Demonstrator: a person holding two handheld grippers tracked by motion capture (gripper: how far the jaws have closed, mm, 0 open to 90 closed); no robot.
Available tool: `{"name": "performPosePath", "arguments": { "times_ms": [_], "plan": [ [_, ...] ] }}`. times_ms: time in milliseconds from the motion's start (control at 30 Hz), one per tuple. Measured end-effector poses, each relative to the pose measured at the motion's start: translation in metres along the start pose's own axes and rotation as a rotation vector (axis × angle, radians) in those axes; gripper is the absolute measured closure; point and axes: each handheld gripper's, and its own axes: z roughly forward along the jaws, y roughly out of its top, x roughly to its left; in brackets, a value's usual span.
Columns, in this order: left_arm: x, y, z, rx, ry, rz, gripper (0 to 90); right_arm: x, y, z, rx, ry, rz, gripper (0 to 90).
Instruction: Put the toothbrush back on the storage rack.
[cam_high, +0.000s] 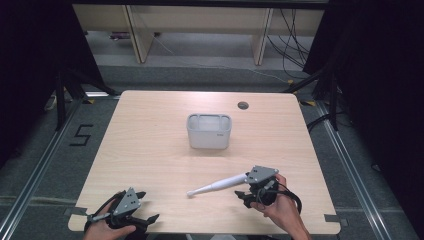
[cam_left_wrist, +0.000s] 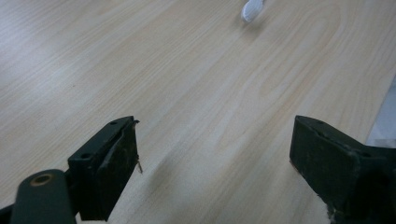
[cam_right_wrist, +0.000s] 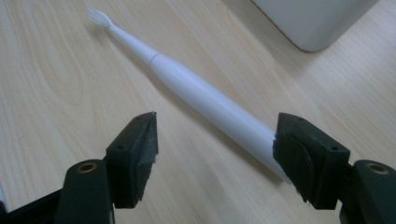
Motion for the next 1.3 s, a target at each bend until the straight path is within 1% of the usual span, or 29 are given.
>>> {"name": "performPosePath", "arguments": {
  "times_ms": [33, 133, 167, 200, 233, 333, 367, 467, 500, 600, 667, 700, 733, 767, 800, 867, 900, 933, 967, 1000, 1033, 1067, 1100, 1133, 1167, 1200, 1233, 1267, 1300],
  "plan": [
    [0.001, 0.000, 0.001, 0.012, -0.003, 0.007, 14.7, -0.001, 0.006, 0.003, 0.003, 0.007, -0.013, 32.6],
    [0.001, 0.000, 0.001, 0.014, -0.003, 0.010, 14.7, 0.000, 0.011, 0.008, 0.012, 0.014, -0.016, 33.0],
    [0.001, 0.000, 0.000, 0.010, -0.001, 0.012, 14.7, 0.000, 0.016, 0.012, 0.016, 0.022, -0.046, 33.5],
    [0.001, 0.000, 0.000, 0.010, -0.001, 0.012, 14.7, 0.000, 0.016, 0.012, 0.016, 0.022, -0.046, 33.5],
    [0.001, 0.000, 0.000, 0.005, -0.007, 0.003, 14.7, 0.000, 0.018, 0.014, 0.019, 0.030, -0.059, 33.6],
    [0.000, 0.000, -0.001, 0.012, -0.002, 0.007, 14.7, 0.002, 0.024, 0.021, 0.031, 0.044, -0.066, 34.6],
    [0.000, 0.000, -0.001, 0.016, -0.001, 0.013, 14.7, 0.002, 0.029, 0.025, 0.044, 0.053, -0.077, 34.7],
    [0.000, 0.001, 0.000, 0.011, 0.006, 0.019, 14.7, 0.004, 0.032, 0.029, 0.064, 0.070, -0.091, 34.8],
    [0.000, 0.001, -0.001, 0.011, -0.002, 0.021, 14.7, 0.004, 0.035, 0.033, 0.082, 0.077, -0.120, 35.5],
    [0.000, 0.000, 0.000, 0.015, -0.006, 0.021, 14.7, 0.006, 0.037, 0.036, 0.087, 0.090, -0.128, 36.5],
    [-0.001, 0.000, 0.000, 0.012, -0.006, 0.015, 14.7, 0.006, 0.040, 0.040, 0.116, 0.095, -0.141, 37.4],
    [-0.001, 0.001, 0.000, 0.010, -0.009, 0.014, 14.7, 0.006, 0.040, 0.042, 0.101, 0.102, -0.145, 38.1],
    [-0.001, 0.001, 0.000, 0.010, -0.009, 0.014, 14.7, 0.006, 0.040, 0.042, 0.101, 0.102, -0.145, 38.1],
    [-0.001, 0.001, 0.000, 0.019, -0.005, 0.018, 14.7, 0.006, 0.041, 0.044, 0.117, 0.099, -0.144, 38.4],
    [-0.001, 0.001, 0.000, 0.022, 0.006, 0.025, 14.7, 0.006, 0.042, 0.045, 0.118, 0.105, -0.148, 38.7],
    [-0.001, 0.001, 0.000, 0.022, 0.011, 0.026, 14.7, 0.006, 0.042, 0.046, 0.127, 0.102, -0.145, 38.9],
    [-0.002, 0.001, 0.001, 0.008, 0.000, 0.007, 14.7, 0.007, 0.043, 0.049, 0.141, 0.105, -0.146, 39.5],
    [-0.002, 0.001, 0.001, 0.009, 0.000, 0.007, 14.7, 0.006, 0.044, 0.050, 0.143, 0.111, -0.159, 39.9],
    [-0.001, 0.002, -0.001, 0.027, 0.000, 0.027, 14.7, 0.007, 0.044, 0.052, 0.151, 0.111, -0.158, 40.0],
    [-0.001, 0.002, -0.001, 0.027, 0.000, 0.027, 14.7, 0.007, 0.044, 0.052, 0.151, 0.111, -0.158, 40.0],
    [-0.001, 0.001, -0.001, 0.026, 0.000, 0.029, 14.7, 0.005, 0.046, 0.056, 0.160, 0.121, -0.182, 40.9],
    [-0.001, 0.001, -0.001, 0.026, 0.000, 0.029, 14.7, 0.005, 0.046, 0.056, 0.160, 0.121, -0.182, 40.9],
    [-0.001, 0.001, 0.000, 0.020, 0.013, 0.020, 14.7, 0.005, 0.047, 0.060, 0.170, 0.128, -0.195, 41.8],
    [-0.001, 0.001, 0.000, 0.020, 0.013, 0.020, 14.7, 0.006, 0.047, 0.060, 0.190, 0.128, -0.178, 41.8],
    [0.000, 0.002, -0.001, 0.026, -0.006, 0.030, 14.7, 0.006, 0.048, 0.062, 0.195, 0.130, -0.188, 42.0],
    [0.000, 0.002, -0.001, 0.026, -0.006, 0.030, 14.7, 0.006, 0.048, 0.062, 0.195, 0.130, -0.188, 42.0],
    [-0.001, 0.001, 0.000, 0.020, 0.011, 0.016, 14.7, 0.005, 0.048, 0.064, 0.205, 0.135, -0.195, 42.3],
    [0.000, 0.002, -0.002, 0.032, -0.006, 0.032, 14.7, 0.005, 0.049, 0.066, 0.210, 0.134, -0.195, 42.4],
    [-0.001, 0.001, -0.001, 0.020, 0.010, 0.024, 14.7, 0.005, 0.049, 0.067, 0.210, 0.140, -0.209, 42.7]
  ]
}}
